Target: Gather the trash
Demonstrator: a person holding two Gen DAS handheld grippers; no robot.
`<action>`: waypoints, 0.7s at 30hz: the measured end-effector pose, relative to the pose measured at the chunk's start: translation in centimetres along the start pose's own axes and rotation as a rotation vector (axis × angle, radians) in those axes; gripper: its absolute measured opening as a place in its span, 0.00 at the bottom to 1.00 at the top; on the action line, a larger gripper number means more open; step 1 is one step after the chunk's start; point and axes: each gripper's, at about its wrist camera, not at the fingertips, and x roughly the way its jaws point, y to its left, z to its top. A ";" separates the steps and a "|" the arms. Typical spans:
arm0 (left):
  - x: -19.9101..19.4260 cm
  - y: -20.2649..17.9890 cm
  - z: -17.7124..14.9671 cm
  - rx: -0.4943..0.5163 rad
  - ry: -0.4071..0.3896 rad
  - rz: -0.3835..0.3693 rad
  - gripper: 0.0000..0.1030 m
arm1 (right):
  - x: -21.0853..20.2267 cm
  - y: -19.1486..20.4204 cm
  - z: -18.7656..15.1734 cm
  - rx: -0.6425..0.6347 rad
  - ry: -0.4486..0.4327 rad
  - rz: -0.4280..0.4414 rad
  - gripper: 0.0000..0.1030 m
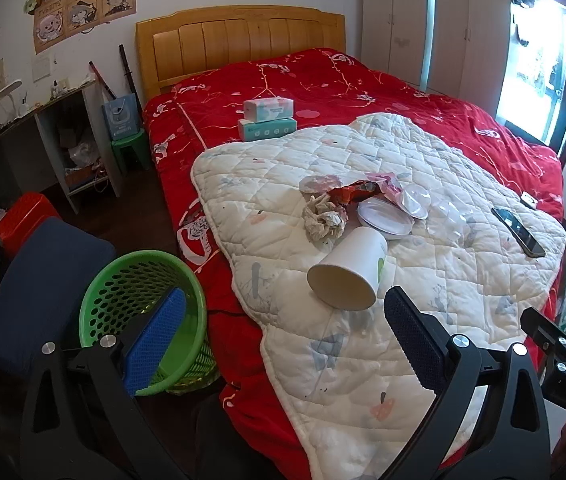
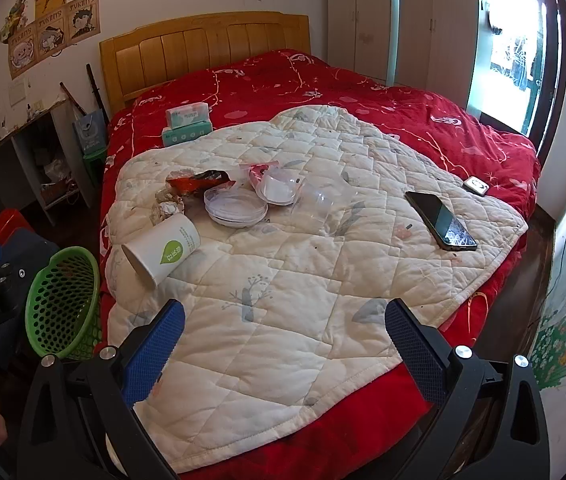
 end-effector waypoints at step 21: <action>1.8 -0.2 1.2 -0.011 0.017 -0.001 0.95 | 2.0 -0.4 0.9 -0.009 0.015 -0.006 0.94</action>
